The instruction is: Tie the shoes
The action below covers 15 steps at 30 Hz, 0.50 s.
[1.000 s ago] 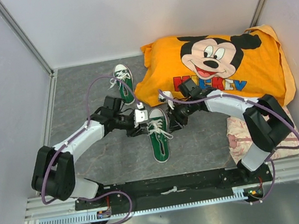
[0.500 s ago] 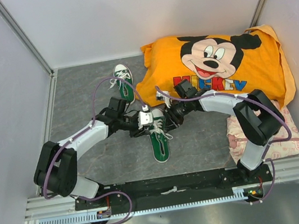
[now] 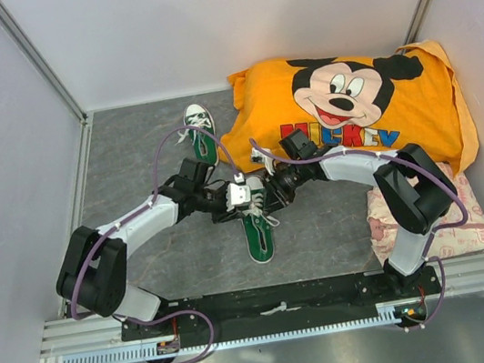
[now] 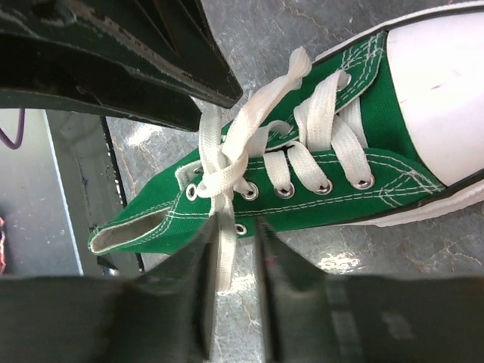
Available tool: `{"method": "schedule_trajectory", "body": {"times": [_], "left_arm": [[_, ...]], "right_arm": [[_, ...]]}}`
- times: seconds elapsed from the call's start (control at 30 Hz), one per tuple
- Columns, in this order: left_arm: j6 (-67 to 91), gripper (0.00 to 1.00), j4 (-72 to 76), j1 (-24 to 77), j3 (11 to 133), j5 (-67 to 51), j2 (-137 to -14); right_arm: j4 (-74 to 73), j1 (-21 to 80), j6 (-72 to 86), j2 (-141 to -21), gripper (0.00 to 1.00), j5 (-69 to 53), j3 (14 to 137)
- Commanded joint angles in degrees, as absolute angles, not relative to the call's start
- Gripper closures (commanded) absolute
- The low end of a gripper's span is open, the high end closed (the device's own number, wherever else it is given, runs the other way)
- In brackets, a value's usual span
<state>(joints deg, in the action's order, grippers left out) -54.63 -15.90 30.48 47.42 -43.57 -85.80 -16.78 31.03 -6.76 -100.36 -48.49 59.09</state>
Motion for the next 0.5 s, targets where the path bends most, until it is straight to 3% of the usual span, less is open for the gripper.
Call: {"method": "schedule_trajectory", "body": {"times": [0.0,0.13,0.27,0.47], "left_arm": [[-57.8,0.67,-14.5,30.9,47.9,-43.6,-86.5],[-57.9,0.78,-14.7,31.0,47.8,-43.4,-86.5],[-58.7,0.81,-15.3,31.0,46.8,-42.5,-85.6],[-59.1,0.94,-15.6,30.8,45.4,-39.9,-83.9]], "right_arm": [[-15.3,31.4,-6.9,-100.2,0.79,-50.9,60.6],[-15.4,31.4,-7.0,-100.1,0.99,-51.0,60.8],[-15.5,31.3,-6.9,-99.8,1.00,-51.1,60.9],[-15.4,31.4,-6.9,-99.1,1.00,-50.4,60.6]]}}
